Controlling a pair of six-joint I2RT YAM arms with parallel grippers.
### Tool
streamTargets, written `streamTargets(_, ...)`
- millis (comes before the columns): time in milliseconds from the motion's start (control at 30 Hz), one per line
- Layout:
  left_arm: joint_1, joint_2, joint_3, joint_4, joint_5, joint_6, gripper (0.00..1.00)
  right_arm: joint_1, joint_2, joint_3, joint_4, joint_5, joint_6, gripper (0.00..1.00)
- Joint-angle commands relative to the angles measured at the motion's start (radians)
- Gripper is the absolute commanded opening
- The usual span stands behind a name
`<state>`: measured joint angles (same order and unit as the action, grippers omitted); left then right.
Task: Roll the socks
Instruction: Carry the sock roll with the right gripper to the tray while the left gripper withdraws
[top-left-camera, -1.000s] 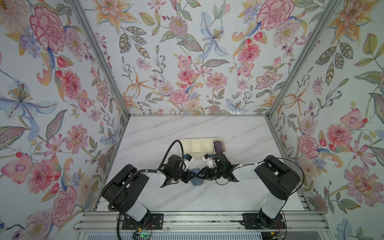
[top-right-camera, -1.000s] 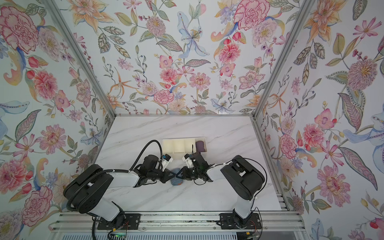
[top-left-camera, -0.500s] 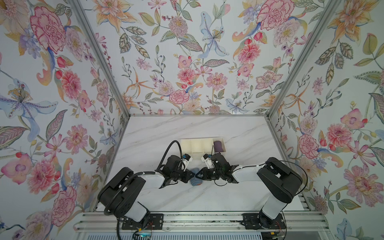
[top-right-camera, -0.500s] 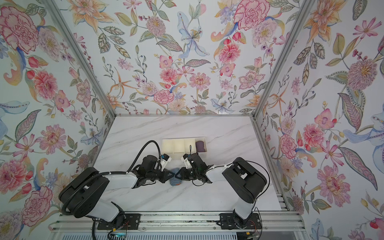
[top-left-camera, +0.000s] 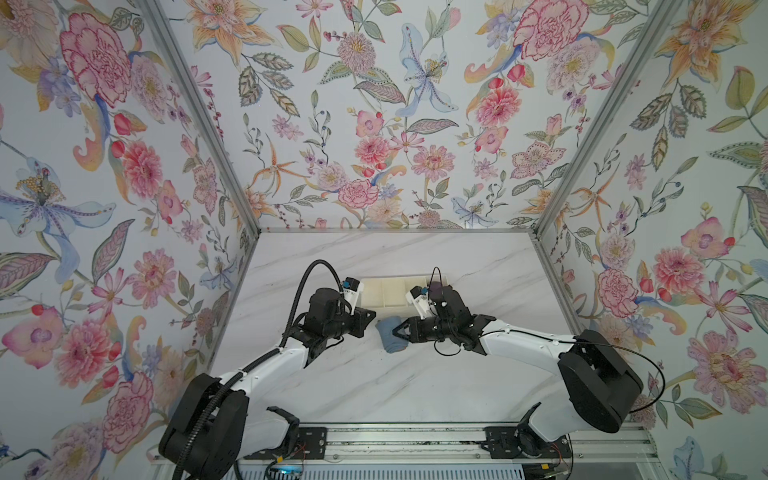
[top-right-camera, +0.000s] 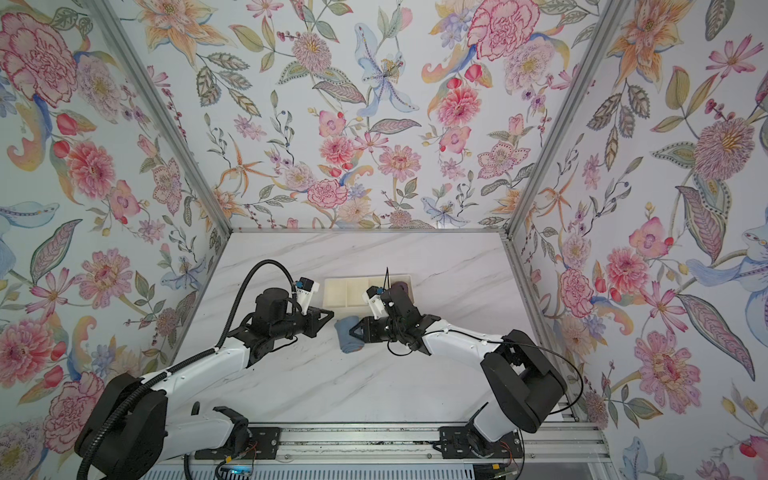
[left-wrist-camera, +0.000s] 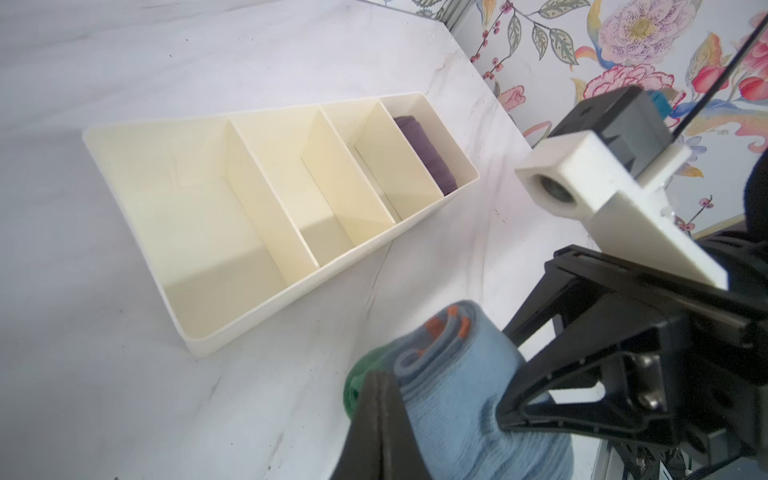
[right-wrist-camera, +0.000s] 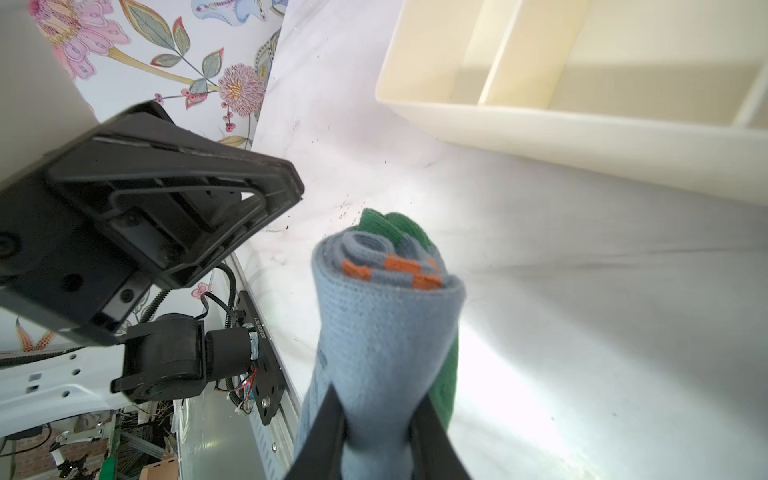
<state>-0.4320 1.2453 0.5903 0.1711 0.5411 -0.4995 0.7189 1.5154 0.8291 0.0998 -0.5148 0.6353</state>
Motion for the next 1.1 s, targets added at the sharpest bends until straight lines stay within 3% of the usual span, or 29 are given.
streamTargets(0,0.025,-0.017,0.015,-0.068,-0.010,0.038,0.00,-0.055,-0.038,0.060,-0.085,-0.018,-0.053,0.00)
streamTargets(467,0.051,-0.014,0.002,-0.079,0.005,0.052,0.00,-0.245,0.129,0.274,-0.170,-0.045,-0.109,0.00)
streamTargets(1067,0.096,-0.043,-0.032,-0.074,0.010,0.056,0.00,-0.315,0.358,0.405,-0.217,-0.038,-0.120,0.00)
